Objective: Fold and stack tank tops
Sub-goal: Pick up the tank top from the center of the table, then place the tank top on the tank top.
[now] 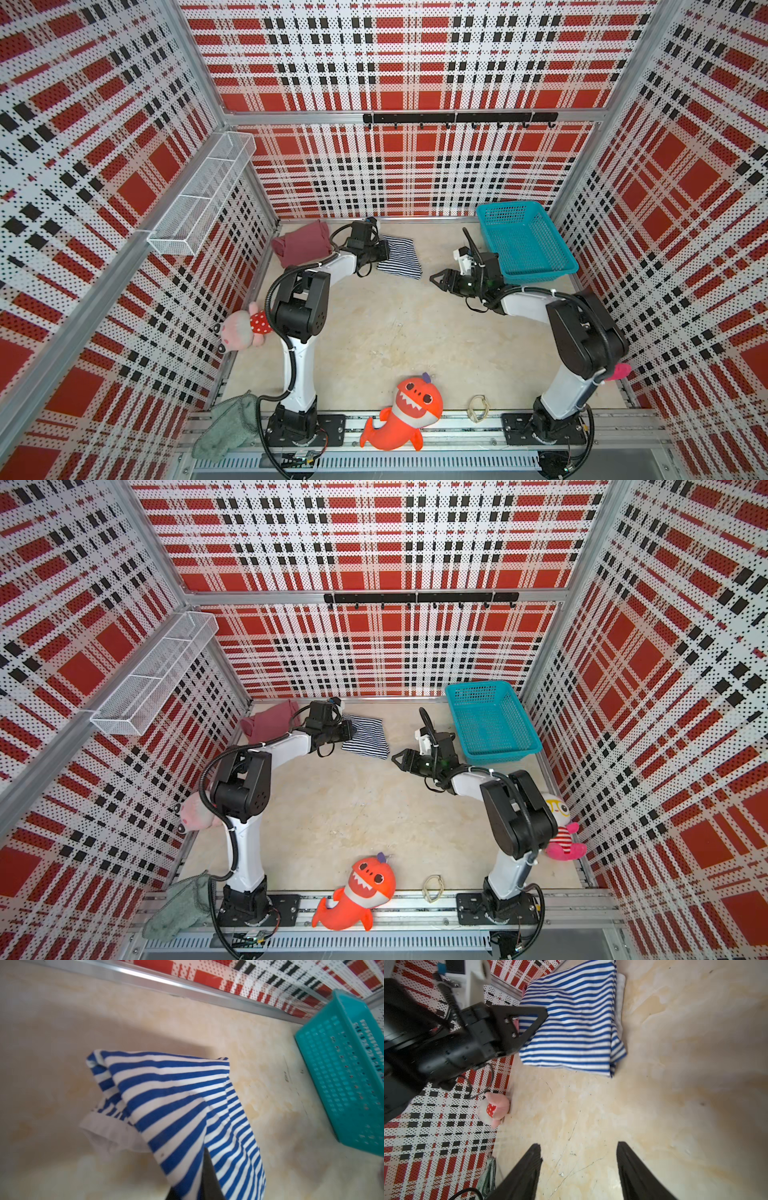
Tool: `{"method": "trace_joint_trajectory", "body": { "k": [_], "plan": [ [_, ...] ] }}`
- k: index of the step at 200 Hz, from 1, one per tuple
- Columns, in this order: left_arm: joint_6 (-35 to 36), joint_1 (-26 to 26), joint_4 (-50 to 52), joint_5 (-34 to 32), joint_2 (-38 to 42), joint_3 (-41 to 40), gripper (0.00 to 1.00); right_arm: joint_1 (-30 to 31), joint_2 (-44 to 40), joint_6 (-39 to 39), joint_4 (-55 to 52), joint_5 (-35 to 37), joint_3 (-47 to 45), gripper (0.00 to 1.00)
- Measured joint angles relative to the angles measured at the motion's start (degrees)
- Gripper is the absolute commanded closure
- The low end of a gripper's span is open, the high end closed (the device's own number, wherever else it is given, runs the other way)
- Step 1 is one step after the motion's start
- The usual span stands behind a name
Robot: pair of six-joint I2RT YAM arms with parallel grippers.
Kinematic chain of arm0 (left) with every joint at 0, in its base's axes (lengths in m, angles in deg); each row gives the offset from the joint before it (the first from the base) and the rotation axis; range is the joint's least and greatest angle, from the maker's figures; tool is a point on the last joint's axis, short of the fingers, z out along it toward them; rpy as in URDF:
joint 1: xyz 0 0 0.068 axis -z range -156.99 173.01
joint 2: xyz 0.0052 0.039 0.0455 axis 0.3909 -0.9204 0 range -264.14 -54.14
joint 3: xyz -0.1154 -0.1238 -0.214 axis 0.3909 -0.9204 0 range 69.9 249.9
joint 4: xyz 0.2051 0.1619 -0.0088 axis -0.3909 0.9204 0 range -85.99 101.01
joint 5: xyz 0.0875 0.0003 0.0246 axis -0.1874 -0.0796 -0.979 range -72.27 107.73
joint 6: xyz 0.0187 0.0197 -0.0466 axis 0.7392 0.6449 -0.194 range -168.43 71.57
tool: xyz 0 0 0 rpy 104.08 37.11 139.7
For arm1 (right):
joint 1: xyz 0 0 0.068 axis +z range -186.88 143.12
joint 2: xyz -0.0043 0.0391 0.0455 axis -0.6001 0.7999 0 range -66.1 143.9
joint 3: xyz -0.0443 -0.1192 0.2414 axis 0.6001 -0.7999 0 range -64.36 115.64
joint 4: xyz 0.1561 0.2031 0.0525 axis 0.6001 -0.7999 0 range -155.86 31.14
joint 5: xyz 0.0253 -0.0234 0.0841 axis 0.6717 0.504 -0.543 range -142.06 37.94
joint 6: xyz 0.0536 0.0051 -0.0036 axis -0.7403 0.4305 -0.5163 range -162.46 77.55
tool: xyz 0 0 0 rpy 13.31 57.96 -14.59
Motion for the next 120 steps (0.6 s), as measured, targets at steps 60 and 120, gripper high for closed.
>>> {"method": "trace_joint_trajectory", "body": {
  "k": [60,120],
  "plan": [
    [9.60,-7.28,17.86,-4.17,-12.57,24.59,1.00,-0.81,-8.13,4.15,-6.58,1.90,-7.37,0.39],
    [14.56,-16.48,27.82,-6.84,-18.08,39.71,1.00,-0.85,-8.85,4.24,-6.73,1.57,-12.61,0.40]
  ]
}}
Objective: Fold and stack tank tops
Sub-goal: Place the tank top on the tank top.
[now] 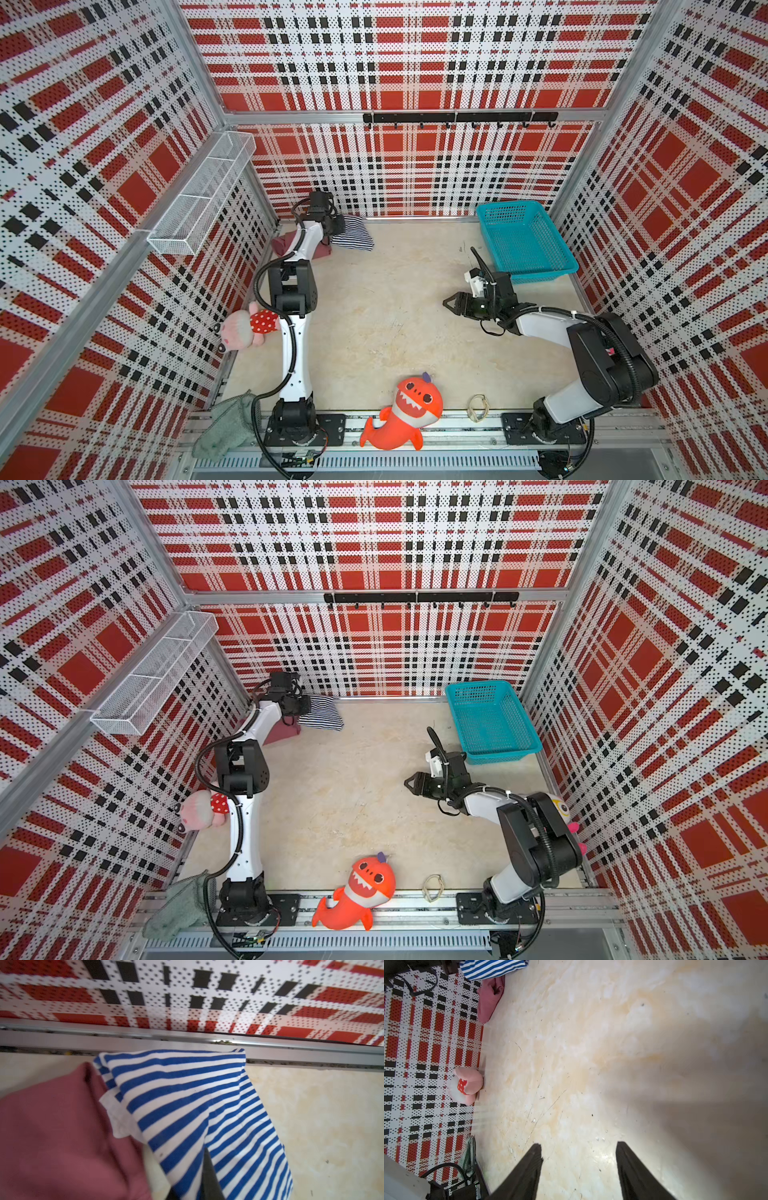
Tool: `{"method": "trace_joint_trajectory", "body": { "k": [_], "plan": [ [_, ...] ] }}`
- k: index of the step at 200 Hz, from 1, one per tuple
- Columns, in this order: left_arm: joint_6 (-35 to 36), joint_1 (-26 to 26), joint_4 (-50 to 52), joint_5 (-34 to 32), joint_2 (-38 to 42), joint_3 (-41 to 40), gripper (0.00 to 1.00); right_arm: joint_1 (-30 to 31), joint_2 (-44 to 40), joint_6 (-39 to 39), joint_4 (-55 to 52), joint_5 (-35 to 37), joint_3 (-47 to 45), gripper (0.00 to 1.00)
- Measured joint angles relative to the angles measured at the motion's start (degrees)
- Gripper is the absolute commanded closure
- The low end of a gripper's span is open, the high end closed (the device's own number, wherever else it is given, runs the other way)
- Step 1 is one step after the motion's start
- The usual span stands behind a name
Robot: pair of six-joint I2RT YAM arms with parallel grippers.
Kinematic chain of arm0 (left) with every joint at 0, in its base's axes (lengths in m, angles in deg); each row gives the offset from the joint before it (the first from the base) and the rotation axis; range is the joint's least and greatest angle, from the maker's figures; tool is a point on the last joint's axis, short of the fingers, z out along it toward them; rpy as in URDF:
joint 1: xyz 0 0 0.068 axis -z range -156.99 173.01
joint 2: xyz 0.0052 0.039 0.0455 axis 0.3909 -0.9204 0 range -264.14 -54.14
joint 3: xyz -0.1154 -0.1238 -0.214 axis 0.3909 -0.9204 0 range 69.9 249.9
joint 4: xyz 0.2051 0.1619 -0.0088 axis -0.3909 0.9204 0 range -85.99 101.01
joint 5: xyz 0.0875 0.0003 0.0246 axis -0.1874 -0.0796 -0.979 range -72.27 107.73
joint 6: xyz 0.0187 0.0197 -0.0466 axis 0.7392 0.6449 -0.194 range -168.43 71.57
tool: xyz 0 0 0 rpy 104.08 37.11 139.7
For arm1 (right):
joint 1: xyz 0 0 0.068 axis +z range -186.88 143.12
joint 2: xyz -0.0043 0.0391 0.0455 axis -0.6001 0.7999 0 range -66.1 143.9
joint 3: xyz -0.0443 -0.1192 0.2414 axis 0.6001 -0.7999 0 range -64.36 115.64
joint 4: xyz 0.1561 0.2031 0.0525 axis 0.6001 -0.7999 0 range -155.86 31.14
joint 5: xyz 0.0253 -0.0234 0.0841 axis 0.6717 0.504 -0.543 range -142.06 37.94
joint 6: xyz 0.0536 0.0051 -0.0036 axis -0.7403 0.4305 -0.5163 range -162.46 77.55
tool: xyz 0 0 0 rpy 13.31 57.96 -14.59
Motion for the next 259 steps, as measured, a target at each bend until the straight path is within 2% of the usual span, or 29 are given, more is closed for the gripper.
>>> {"method": "trace_joint_trajectory", "body": {
  "k": [115,186,259],
  "plan": [
    [5.68,0.42,2.14,-1.79,2.40,0.09,1.00,0.00,0.02,-0.22,1.25,-0.57,-1.31,0.40],
    [6.14,-5.09,2.16,-2.45,7.63,0.07,1.00,0.00,0.02,-0.17,1.27,-0.59,-1.40,0.40],
    [6.99,-9.60,2.21,-5.07,8.04,-2.89,1.00,0.00,0.02,0.13,1.11,-0.57,-1.66,0.40]
  ]
}}
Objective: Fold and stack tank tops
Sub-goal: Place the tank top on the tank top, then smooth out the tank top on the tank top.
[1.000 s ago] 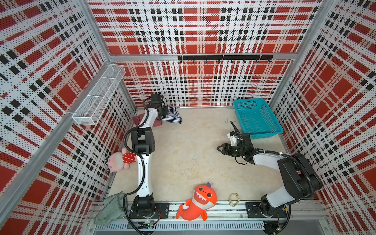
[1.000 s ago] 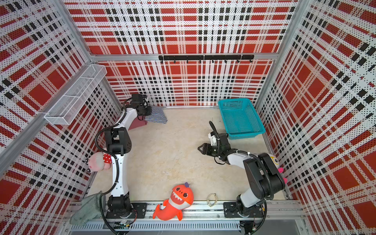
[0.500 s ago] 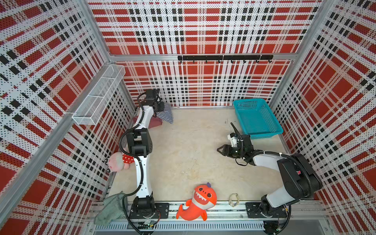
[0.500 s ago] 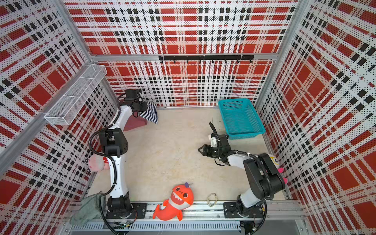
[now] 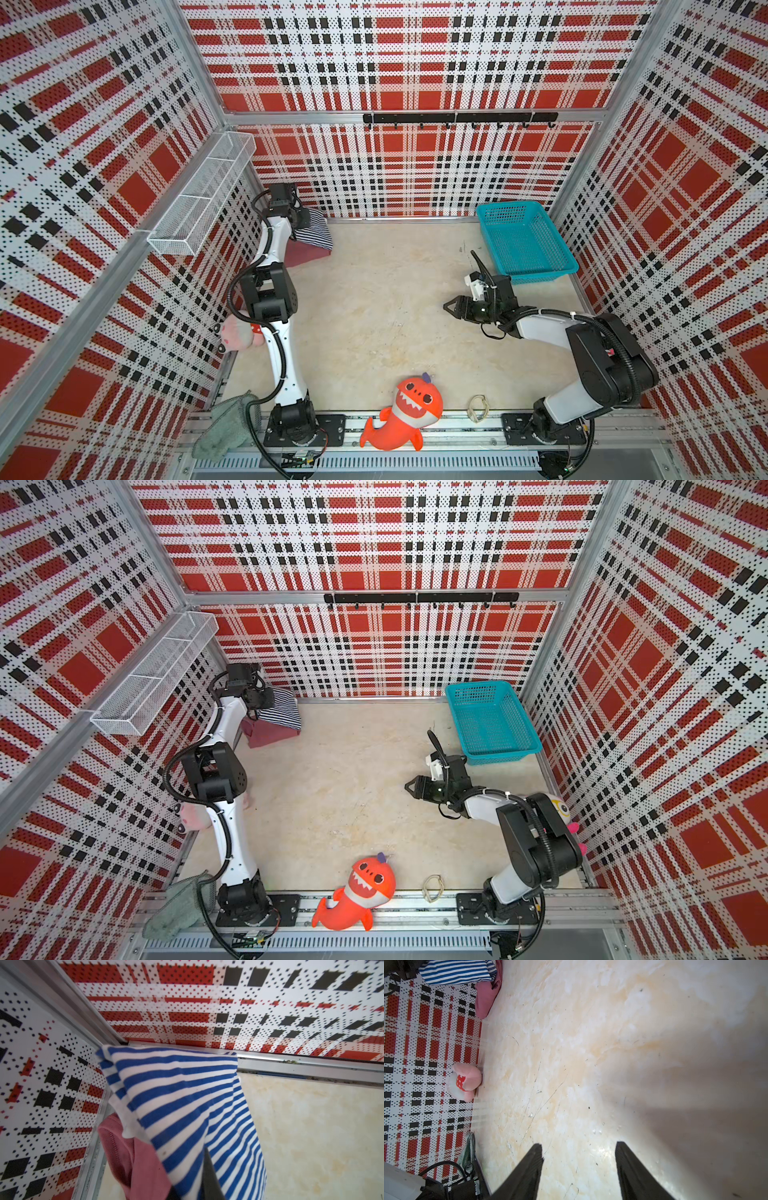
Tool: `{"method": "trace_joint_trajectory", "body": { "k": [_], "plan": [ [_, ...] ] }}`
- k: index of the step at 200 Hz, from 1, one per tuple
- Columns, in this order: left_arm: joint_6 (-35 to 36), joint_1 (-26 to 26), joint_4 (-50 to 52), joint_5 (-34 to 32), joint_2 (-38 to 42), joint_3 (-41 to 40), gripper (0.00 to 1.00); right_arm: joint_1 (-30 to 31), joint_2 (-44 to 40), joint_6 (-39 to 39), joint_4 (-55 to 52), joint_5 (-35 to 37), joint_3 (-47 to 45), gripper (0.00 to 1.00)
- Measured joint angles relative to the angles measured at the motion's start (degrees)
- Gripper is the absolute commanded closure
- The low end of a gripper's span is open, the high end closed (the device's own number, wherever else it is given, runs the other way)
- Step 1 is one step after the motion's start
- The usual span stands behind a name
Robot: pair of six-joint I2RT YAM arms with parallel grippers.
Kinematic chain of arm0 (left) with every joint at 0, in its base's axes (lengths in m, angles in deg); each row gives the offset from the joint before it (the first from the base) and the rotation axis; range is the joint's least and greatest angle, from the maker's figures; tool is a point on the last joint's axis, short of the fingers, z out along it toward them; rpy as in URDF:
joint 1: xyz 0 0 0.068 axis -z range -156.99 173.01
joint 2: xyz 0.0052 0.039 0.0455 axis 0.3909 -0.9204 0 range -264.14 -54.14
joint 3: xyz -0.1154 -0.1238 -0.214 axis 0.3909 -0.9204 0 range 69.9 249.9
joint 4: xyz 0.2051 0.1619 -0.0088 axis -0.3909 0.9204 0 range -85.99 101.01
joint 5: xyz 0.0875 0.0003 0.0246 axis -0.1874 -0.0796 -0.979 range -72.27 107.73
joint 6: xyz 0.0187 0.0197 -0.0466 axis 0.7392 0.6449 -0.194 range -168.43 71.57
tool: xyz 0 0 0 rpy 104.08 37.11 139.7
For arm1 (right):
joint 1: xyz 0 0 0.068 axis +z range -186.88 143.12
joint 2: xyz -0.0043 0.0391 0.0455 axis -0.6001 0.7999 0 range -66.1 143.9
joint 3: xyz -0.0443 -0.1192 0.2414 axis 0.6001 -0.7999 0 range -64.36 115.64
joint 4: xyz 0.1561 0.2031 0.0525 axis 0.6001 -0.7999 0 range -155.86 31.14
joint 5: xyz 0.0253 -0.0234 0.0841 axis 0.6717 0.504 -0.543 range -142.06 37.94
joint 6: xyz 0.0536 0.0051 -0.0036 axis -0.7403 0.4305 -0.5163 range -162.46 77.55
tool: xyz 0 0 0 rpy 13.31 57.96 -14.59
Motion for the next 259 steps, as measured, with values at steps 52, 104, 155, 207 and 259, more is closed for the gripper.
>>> {"method": "trace_joint_trajectory", "body": {
  "k": [52,104,155,207,259],
  "plan": [
    [0.15,-1.73,-1.46,-2.23,0.00,-3.54,1.00,0.00,0.00,0.52,-0.39,0.17,-0.22,0.40],
    [-0.22,-3.45,-3.65,-4.02,-1.95,-6.16,0.26,0.00,-0.02,0.76,-0.76,0.33,-0.48,0.40],
    [-0.90,-3.63,-9.42,-6.60,-2.12,-11.28,0.02,0.00,-1.86,0.98,-1.51,0.92,-1.22,0.41],
    [-0.90,-1.33,-14.67,-15.58,7.10,-19.63,0.02,0.00,-5.60,2.05,-3.28,2.78,-1.46,0.41],
    [-3.63,1.64,-19.32,-18.05,13.92,-18.56,0.02,0.00,-5.68,2.97,-4.52,3.58,-1.46,0.41]
  ]
}}
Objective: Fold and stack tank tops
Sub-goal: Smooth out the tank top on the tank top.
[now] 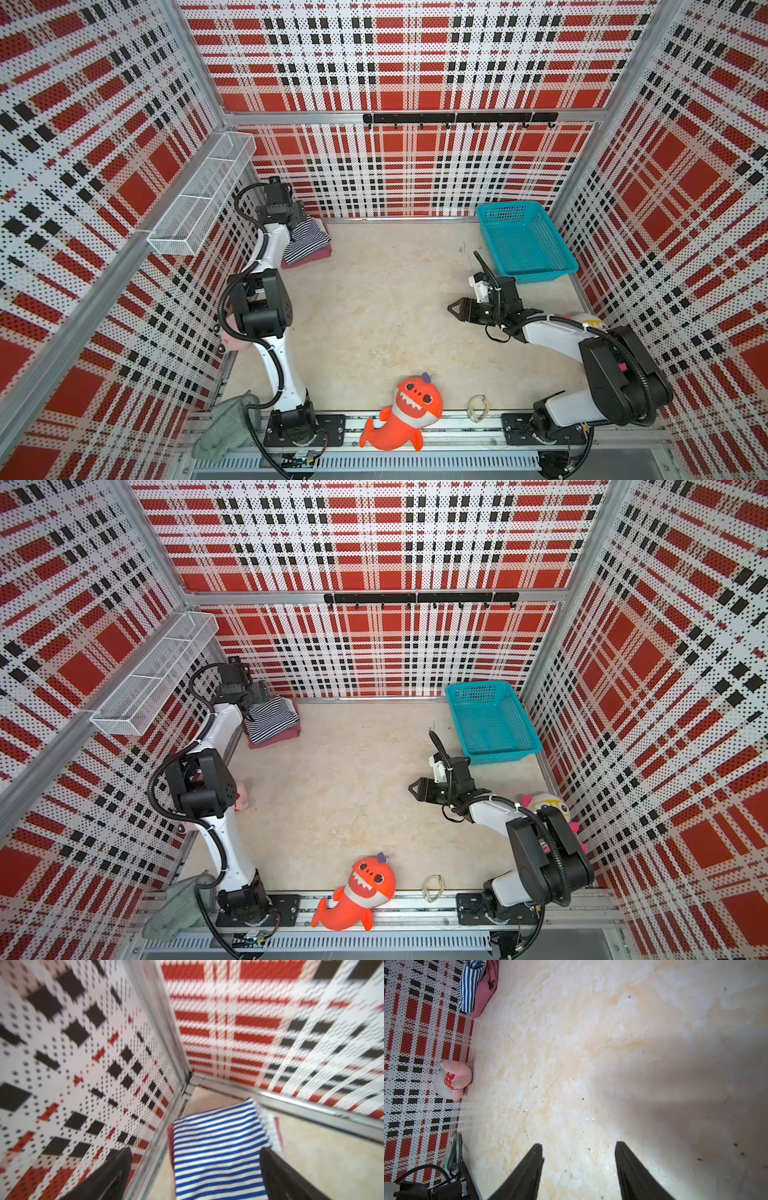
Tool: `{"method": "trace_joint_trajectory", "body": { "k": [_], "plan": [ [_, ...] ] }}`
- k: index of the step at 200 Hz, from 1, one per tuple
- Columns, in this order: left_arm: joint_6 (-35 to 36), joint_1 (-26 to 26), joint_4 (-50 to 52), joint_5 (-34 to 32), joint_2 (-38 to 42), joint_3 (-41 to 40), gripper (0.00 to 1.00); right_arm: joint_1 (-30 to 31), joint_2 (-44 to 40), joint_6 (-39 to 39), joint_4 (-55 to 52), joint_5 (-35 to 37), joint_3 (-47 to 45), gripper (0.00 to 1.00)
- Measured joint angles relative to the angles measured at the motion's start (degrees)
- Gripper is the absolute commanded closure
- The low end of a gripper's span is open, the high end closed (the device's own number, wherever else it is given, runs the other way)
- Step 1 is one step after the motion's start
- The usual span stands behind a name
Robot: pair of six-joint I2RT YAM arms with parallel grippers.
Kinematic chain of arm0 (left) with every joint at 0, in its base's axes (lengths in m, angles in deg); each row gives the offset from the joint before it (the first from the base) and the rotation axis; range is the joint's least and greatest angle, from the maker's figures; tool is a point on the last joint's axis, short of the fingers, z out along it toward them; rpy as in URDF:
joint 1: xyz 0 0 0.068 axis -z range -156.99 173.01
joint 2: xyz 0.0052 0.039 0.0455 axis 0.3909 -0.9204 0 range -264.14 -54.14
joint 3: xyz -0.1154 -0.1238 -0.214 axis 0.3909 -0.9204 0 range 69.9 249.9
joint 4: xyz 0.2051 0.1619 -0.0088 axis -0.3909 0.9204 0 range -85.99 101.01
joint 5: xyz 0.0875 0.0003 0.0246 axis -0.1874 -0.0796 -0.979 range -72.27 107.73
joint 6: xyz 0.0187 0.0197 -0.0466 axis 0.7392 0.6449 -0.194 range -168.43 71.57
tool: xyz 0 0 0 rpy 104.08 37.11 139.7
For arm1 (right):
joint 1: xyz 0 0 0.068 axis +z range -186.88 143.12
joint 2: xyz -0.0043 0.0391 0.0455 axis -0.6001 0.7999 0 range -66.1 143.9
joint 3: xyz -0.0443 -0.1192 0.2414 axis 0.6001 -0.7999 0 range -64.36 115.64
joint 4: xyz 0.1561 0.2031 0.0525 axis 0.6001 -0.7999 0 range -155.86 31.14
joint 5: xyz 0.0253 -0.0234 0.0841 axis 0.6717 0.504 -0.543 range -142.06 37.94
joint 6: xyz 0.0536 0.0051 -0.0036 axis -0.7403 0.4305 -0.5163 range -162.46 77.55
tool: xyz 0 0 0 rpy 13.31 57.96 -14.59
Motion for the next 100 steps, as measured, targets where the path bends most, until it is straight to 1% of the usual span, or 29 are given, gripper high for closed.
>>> {"method": "trace_joint_trajectory", "body": {
  "k": [34,68,87,100],
  "plan": [
    [-4.31,0.33,-1.90,5.75,-2.78,-0.83,0.02,-0.07,-1.01,0.42,-1.62,0.90,0.00,0.41],
    [-9.70,0.28,-3.34,11.43,-9.01,-3.30,0.02,-0.22,-4.31,1.73,-4.02,2.56,0.00,0.40],
    [-11.87,0.31,-3.32,13.29,-12.22,-4.24,0.02,-0.35,-5.84,2.32,-5.31,3.30,0.00,0.40],
    [-12.26,0.44,-3.39,13.42,-12.59,-5.46,0.02,-0.55,-7.10,2.89,-6.60,4.24,0.02,0.38]
  ]
}}
